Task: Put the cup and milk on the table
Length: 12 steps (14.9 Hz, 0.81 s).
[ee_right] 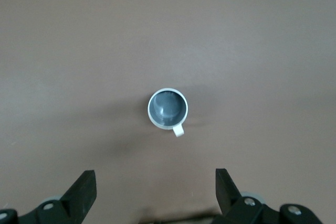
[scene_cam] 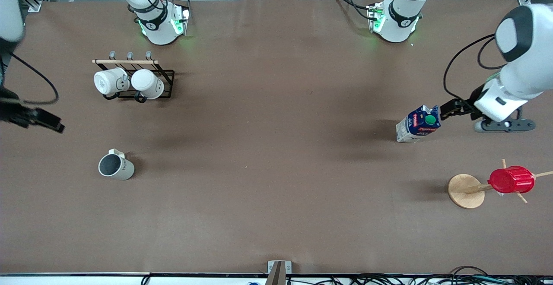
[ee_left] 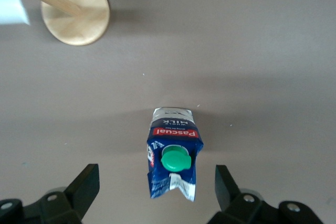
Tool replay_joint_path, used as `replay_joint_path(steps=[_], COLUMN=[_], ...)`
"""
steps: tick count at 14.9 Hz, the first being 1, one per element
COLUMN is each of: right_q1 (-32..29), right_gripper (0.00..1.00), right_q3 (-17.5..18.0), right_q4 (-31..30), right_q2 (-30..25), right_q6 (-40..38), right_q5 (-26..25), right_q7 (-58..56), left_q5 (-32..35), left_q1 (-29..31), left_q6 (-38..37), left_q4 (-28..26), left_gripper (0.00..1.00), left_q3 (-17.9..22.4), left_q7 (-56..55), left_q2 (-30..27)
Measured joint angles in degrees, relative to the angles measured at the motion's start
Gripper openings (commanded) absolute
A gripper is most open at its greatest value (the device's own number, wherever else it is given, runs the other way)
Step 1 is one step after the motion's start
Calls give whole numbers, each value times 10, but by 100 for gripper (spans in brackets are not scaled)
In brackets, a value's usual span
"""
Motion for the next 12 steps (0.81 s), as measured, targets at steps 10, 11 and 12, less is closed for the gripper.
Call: replay_joint_path(steps=[10,11,12], right_q1=[-33,-34,-34], right_gripper=[100,100,100], right_q3=[-7,-7,-7], right_q4=[-68,-74,-83], right_q2=[161,168,175], right_q6=[256,276,296], right_q5=[0,0,0], right_q7=[-219,-231,-239], left_q5=[0,0,0], left_q1=[-5,-5,-5], left_q6=[121,121,121], left_q4=[-106,-109,-111], left_gripper=[97,97,97], left_q3=[-8,-8,-8], left_q7=[0,0,0], left_q2=[13,14,14])
